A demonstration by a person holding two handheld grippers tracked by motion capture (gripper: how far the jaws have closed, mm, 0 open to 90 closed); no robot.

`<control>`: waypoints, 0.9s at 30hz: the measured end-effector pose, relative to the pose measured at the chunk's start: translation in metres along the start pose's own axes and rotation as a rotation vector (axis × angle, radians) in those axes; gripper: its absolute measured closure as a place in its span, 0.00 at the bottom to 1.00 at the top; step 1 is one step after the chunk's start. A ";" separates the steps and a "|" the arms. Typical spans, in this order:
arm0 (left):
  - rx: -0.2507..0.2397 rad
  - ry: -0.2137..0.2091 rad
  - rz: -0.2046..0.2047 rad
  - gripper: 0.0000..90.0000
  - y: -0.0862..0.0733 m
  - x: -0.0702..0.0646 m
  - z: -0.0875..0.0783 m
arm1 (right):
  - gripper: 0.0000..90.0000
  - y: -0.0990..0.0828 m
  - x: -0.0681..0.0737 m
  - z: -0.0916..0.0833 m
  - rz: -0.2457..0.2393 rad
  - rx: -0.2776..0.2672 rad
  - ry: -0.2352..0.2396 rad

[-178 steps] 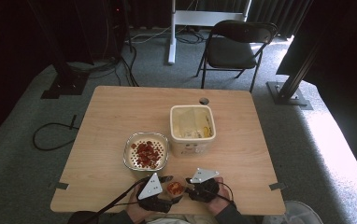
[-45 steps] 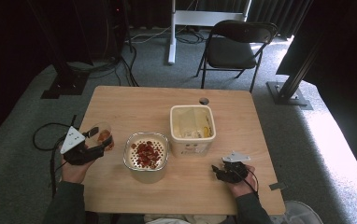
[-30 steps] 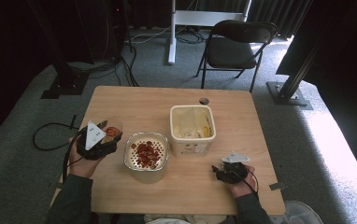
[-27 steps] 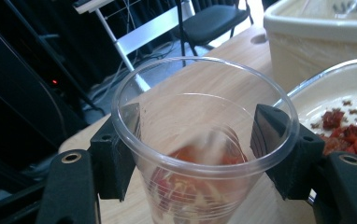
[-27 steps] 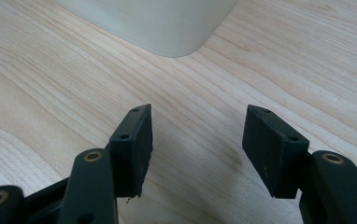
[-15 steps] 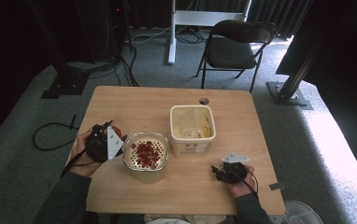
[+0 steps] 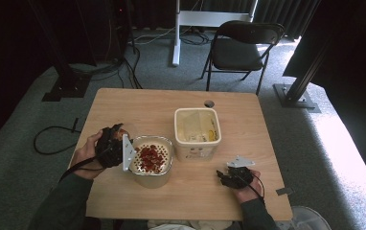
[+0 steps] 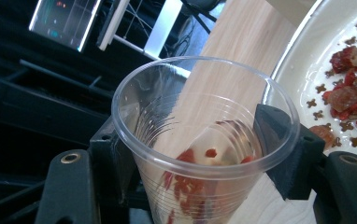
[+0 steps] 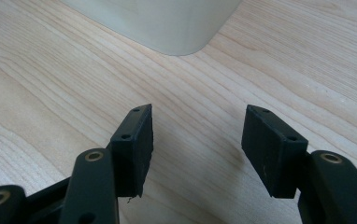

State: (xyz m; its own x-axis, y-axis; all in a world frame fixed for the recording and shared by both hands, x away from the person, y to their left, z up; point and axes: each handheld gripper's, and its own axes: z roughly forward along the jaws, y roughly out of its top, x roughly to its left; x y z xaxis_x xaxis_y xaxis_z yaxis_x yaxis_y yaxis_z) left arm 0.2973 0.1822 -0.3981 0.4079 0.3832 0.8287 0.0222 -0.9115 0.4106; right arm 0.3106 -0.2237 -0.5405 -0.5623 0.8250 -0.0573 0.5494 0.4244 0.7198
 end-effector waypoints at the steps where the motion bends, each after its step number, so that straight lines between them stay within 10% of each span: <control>1: 0.003 0.006 0.024 0.38 0.002 -0.001 0.000 | 0.48 0.000 0.000 0.000 -0.001 0.000 0.000; 13: 0.051 0.053 0.246 0.38 0.016 -0.016 -0.001 | 0.48 0.000 0.000 0.000 -0.001 -0.002 0.001; 27: 0.048 0.065 0.307 0.38 0.019 -0.019 -0.004 | 0.48 0.000 0.000 0.000 -0.003 -0.002 0.002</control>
State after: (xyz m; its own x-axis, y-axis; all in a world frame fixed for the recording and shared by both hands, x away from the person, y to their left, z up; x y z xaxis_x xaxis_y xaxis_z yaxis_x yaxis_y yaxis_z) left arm 0.2862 0.1581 -0.4047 0.3432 0.0963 0.9343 -0.0489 -0.9915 0.1202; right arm 0.3106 -0.2235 -0.5405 -0.5647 0.8232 -0.0583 0.5465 0.4260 0.7210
